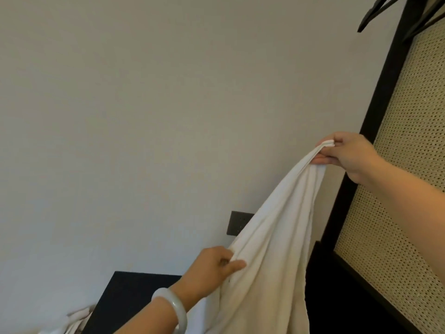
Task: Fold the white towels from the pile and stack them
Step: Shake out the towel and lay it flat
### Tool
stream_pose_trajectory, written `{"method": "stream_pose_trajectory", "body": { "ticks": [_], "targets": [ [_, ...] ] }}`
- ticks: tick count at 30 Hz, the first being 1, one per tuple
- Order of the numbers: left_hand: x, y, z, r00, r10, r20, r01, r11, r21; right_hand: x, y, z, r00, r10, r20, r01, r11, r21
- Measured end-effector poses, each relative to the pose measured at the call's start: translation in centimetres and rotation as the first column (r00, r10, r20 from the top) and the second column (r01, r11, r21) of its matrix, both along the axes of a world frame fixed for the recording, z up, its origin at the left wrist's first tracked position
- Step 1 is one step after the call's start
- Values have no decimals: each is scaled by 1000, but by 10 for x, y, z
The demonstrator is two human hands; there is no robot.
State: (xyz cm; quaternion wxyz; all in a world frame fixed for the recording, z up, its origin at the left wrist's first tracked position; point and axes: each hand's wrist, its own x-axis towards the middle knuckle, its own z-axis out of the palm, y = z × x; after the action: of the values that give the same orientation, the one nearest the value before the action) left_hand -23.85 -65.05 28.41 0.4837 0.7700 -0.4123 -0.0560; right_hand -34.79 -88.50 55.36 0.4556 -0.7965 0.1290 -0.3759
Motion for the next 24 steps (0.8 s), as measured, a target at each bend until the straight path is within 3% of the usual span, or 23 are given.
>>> {"method": "stream_pose_trajectory", "body": {
  "ticks": [2,8,12,15,19,21,24],
  "targets": [
    [5,8,-4,999,33,17,-34,999,19,-3,-7,-2,999,-19,26,19,1000,15],
    [13,10,-6,903,269,333,-322,940,114,-7,-17,-11,1000,-4,24,4,1000,0],
    [25,11,-12,891,318,324,-391,901,188,-13,-22,-14,999,-6,50,4,1000,31],
    [38,16,-16,929,323,179,-347,930,121,-20,-31,-21,999,-29,44,26,998,66],
    [48,24,-5,941,279,-193,-307,941,-139,-28,-51,-43,999,-45,-12,46,992,119],
    [49,30,7,982,157,-104,-170,978,-124,-31,-63,-53,998,-62,-5,62,986,152],
    [37,37,17,983,-162,86,152,982,110,-36,-77,-60,994,-102,46,92,977,193]
  ]
}}
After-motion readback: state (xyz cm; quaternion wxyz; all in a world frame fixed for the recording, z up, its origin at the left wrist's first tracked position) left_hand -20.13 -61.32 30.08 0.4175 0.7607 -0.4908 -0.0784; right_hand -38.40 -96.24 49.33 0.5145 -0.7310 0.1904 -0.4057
